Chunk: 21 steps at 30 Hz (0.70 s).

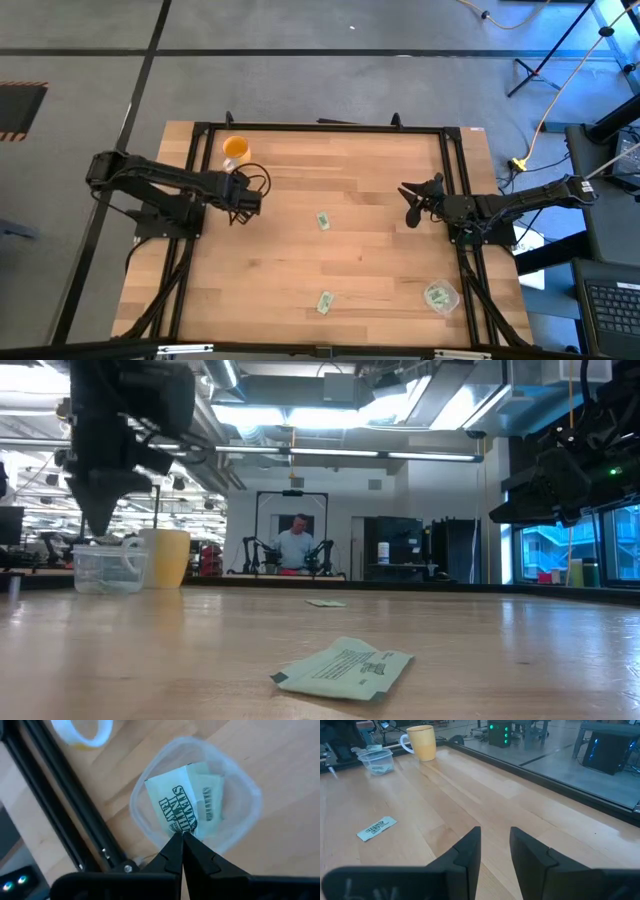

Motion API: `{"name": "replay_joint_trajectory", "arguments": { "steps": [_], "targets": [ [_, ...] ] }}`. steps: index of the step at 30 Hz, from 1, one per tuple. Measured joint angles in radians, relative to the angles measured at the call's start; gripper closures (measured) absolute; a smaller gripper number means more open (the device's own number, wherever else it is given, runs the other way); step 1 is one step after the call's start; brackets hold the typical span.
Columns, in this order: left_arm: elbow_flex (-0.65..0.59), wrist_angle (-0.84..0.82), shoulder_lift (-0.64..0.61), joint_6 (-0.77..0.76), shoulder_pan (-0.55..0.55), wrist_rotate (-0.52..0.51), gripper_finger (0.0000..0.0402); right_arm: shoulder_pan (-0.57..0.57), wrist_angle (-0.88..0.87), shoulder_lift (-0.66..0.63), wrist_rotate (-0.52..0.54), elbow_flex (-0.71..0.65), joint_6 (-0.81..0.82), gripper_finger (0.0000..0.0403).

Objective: Pick and place items into bin
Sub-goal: Put the green stevia packet into the top transparent bin

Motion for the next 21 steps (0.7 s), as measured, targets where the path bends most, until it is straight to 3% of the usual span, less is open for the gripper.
{"name": "replay_joint_trajectory", "arguments": {
  "steps": [9,21],
  "targets": [
    [-0.085,0.165,0.0,0.056,0.059,0.043,0.0399,0.0,0.0,0.0,0.0,0.0,0.0,0.0297],
    [-0.096,0.166,0.0,0.079,0.073,0.013,0.0368,0.0,0.0,0.0,0.0,0.0,0.001,0.0297]
  ]
}}
